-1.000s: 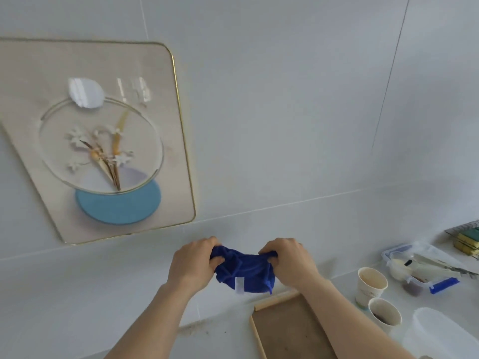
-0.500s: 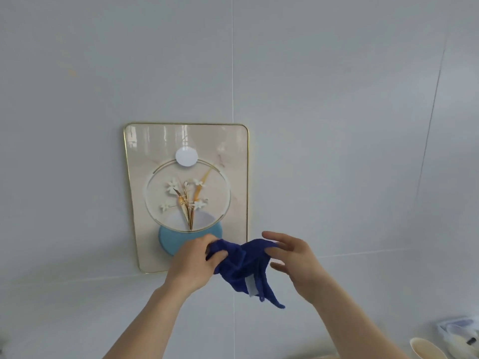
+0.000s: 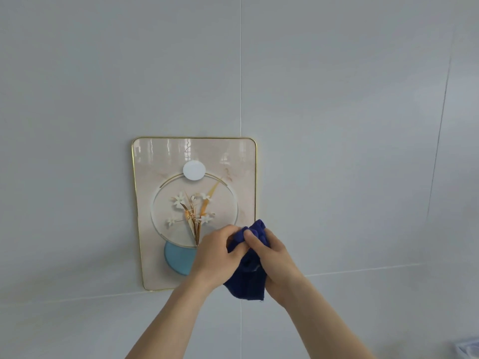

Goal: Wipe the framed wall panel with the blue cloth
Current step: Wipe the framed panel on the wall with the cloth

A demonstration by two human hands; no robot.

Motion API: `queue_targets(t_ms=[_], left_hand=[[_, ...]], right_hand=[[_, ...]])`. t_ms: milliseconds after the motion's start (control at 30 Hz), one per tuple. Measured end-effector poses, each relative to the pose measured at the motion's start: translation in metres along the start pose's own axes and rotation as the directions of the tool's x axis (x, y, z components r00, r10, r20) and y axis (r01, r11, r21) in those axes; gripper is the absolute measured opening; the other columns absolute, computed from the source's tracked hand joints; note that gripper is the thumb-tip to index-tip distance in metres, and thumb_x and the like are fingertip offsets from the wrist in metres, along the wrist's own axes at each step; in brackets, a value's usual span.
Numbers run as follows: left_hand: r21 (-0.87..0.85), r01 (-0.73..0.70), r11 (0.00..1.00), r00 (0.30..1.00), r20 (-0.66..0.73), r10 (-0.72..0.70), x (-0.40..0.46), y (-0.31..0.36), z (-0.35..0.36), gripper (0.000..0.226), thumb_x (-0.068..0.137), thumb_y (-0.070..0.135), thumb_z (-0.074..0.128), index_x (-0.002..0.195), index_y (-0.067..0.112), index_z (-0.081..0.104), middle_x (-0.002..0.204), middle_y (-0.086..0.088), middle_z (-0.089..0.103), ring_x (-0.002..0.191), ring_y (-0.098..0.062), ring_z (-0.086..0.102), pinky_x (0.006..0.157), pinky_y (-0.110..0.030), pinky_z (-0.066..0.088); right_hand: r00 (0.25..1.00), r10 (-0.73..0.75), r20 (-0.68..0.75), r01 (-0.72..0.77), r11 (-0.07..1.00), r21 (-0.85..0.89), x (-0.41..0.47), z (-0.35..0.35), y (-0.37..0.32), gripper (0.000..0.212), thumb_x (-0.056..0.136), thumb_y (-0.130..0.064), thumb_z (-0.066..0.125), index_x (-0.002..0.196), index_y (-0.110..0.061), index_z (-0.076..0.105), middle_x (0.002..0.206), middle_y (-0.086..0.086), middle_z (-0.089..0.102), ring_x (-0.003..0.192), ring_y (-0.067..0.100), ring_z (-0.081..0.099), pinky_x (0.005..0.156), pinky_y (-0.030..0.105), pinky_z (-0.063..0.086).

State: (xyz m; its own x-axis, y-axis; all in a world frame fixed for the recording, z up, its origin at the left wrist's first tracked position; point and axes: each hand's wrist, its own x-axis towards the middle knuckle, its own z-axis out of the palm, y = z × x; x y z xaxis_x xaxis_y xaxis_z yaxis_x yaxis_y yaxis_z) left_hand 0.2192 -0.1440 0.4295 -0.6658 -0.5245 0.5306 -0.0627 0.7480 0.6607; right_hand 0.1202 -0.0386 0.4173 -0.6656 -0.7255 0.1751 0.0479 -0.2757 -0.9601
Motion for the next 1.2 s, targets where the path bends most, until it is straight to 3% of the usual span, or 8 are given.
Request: queue_targets(t_ms=[100, 167, 267, 433, 500, 633, 767, 1200], left_hand=[[0.217, -0.100, 0.971, 0.994, 0.062, 0.089, 0.005, -0.012, -0.007, 0.045, 0.086, 0.039, 0.054, 0.130, 0.036, 0.062, 0.116, 0.021, 0.064, 0.111, -0.003, 0.057, 0.102, -0.034, 0.049], [0.345, -0.135, 0.929, 0.985, -0.056, 0.164, 0.010, -0.020, -0.012, 0.054, 0.087, 0.049, 0.047, 0.138, 0.033, 0.057, 0.128, 0.017, 0.058, 0.123, -0.010, 0.052, 0.110, -0.035, 0.041], [0.495, -0.090, 0.864, 0.933, -0.262, 0.247, 0.024, -0.033, -0.014, 0.061, 0.094, 0.058, 0.042, 0.146, 0.027, 0.051, 0.144, 0.009, 0.053, 0.138, -0.016, 0.043, 0.115, -0.035, 0.031], [0.637, -0.115, 0.762, 0.895, -0.267, 0.358, 0.050, -0.055, -0.011, 0.064, 0.103, 0.048, 0.036, 0.158, 0.018, 0.036, 0.168, -0.003, 0.032, 0.158, -0.022, 0.022, 0.130, -0.040, 0.009], [0.679, -0.112, 0.726, 0.882, -0.268, 0.387, 0.059, -0.061, -0.009, 0.063, 0.105, 0.043, 0.034, 0.161, 0.016, 0.029, 0.171, -0.005, 0.024, 0.161, -0.022, 0.014, 0.131, -0.046, 0.011], [0.734, -0.090, 0.673, 0.869, -0.272, 0.413, 0.075, -0.073, -0.004, 0.064, 0.107, 0.043, 0.027, 0.163, 0.013, 0.023, 0.173, -0.007, 0.018, 0.161, -0.023, 0.011, 0.130, -0.051, 0.016], [0.758, -0.075, 0.648, 0.848, -0.294, 0.441, 0.086, -0.089, 0.003, 0.066, 0.107, 0.044, 0.018, 0.163, 0.011, 0.020, 0.173, -0.008, 0.015, 0.161, -0.024, 0.010, 0.130, -0.052, 0.014], [0.795, -0.029, 0.606, 0.778, -0.363, 0.513, 0.105, -0.113, 0.019, 0.068, 0.107, 0.046, 0.009, 0.164, 0.011, 0.015, 0.172, -0.006, 0.010, 0.161, -0.023, 0.006, 0.131, -0.051, 0.005]], right_hand=[[0.975, -0.104, -0.195, 0.071, 0.983, -0.168, 0.013, -0.004, -0.005, 0.016, 0.102, -0.018, 0.065, 0.118, -0.015, 0.069, 0.111, 0.010, 0.078, 0.104, 0.024, 0.074, 0.086, 0.035, 0.060], [0.941, -0.202, -0.273, 0.132, 0.958, -0.255, 0.022, -0.002, -0.012, 0.028, 0.102, -0.015, 0.062, 0.130, -0.022, 0.062, 0.119, -0.001, 0.072, 0.113, 0.023, 0.068, 0.092, 0.038, 0.057], [0.870, -0.417, -0.262, 0.313, 0.879, -0.360, 0.037, 0.005, -0.024, 0.046, 0.102, -0.011, 0.062, 0.143, -0.023, 0.045, 0.119, -0.013, 0.062, 0.103, 0.013, 0.063, 0.083, 0.030, 0.052], [0.724, -0.671, -0.162, 0.518, 0.683, -0.514, 0.072, 0.020, -0.033, 0.041, 0.099, -0.014, 0.067, 0.125, -0.033, 0.042, 0.108, -0.031, 0.056, 0.097, -0.018, 0.058, 0.082, 0.007, 0.046], [0.663, -0.743, -0.092, 0.571, 0.581, -0.580, 0.086, 0.026, -0.032, 0.037, 0.099, -0.013, 0.067, 0.123, -0.032, 0.046, 0.114, -0.027, 0.060, 0.100, -0.014, 0.058, 0.085, 0.006, 0.045], [0.474, -0.873, 0.115, 0.624, 0.241, -0.744, 0.117, 0.030, -0.017, 0.035, 0.098, -0.010, 0.069, 0.124, -0.026, 0.052, 0.140, 0.002, 0.062, 0.125, 0.020, 0.062, 0.093, 0.036, 0.055], [0.376, -0.885, 0.273, 0.550, -0.024, -0.835, 0.145, 0.022, 0.011, 0.036, 0.100, -0.013, 0.068, 0.136, -0.015, 0.065, 0.155, 0.011, 0.056, 0.152, 0.031, 0.042, 0.124, 0.055, 0.036], [0.322, -0.896, 0.306, 0.571, -0.075, -0.818, 0.159, 0.004, 0.069, 0.052, 0.093, 0.008, 0.074, 0.141, -0.005, 0.063, 0.160, 0.023, 0.040, 0.154, 0.042, 0.035, 0.122, 0.063, 0.036]])
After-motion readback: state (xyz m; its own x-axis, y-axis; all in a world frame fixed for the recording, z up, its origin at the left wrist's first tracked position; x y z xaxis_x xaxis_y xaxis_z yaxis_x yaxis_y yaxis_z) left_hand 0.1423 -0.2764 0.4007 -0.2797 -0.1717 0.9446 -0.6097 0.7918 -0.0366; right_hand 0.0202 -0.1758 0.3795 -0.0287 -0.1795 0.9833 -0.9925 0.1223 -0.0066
